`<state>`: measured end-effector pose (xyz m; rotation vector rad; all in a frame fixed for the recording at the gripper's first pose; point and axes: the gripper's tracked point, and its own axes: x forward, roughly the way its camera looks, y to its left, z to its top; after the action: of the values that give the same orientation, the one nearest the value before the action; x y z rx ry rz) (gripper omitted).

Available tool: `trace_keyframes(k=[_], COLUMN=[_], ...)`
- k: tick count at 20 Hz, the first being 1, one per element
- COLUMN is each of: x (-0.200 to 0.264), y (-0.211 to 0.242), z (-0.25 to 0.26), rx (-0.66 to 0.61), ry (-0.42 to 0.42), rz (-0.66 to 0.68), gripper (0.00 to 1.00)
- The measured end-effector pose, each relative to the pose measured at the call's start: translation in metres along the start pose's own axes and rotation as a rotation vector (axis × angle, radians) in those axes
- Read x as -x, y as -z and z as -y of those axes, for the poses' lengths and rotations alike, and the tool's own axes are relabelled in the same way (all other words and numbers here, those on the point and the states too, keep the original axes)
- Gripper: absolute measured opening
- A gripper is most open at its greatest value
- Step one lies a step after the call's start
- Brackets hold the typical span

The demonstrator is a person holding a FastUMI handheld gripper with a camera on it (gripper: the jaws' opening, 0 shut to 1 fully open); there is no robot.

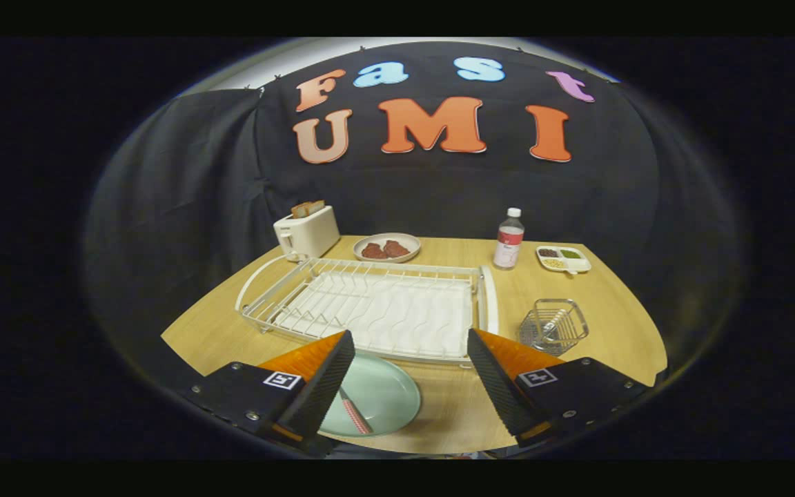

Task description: Take the plate from the dish rack, then take the spoon from the basket and place it into the plate.

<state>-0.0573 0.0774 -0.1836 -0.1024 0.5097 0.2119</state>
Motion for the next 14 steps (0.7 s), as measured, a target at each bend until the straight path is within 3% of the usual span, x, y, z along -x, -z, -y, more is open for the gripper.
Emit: trace_keyframes(k=[8, 14], x=[0.03, 0.058], y=[-0.046, -0.062], z=[0.079, 0.118], rx=[-0.096, -0.136], ry=[0.179, 0.266], rz=[0.103, 0.174], gripper=[0.98, 0.98])
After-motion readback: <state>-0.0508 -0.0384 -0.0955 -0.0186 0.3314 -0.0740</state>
